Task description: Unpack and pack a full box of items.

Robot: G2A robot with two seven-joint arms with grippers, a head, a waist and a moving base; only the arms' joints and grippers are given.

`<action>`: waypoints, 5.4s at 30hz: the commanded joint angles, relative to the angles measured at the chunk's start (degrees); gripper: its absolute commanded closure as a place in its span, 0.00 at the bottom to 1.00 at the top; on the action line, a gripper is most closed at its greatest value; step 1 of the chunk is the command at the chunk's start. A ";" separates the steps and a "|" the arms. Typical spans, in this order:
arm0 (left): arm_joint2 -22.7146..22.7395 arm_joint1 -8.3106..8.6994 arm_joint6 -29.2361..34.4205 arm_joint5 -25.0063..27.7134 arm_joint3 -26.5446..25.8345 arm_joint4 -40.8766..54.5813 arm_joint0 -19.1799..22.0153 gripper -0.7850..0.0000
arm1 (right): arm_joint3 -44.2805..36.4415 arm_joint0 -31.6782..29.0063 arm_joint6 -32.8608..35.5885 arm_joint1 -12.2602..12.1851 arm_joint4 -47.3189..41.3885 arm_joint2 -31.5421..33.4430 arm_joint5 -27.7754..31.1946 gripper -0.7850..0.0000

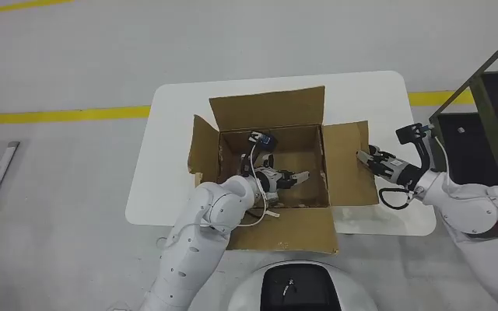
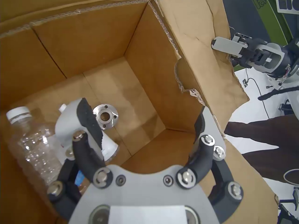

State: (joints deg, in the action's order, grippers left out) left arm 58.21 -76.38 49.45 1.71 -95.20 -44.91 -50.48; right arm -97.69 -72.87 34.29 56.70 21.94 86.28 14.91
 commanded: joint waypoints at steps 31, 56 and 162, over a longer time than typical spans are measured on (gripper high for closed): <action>-3.83 0.32 26.35 -6.93 -0.19 -19.21 6.46 0.00 | -2.38 -0.37 -0.69 -0.04 0.11 0.30 1.28 0.75; -4.46 -0.33 27.40 -12.90 4.63 -23.96 7.70 0.00 | -3.66 -1.37 -1.35 -0.08 1.25 0.73 1.53 1.00; -4.87 -8.42 31.89 -13.62 15.45 -42.44 7.58 0.12 | -4.63 -2.26 -1.54 -0.07 2.15 1.43 1.49 1.00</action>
State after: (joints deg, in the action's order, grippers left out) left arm 53.22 -84.73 81.31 -11.84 -79.88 -87.44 -42.87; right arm -102.30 -75.14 32.72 56.62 24.09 87.74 16.40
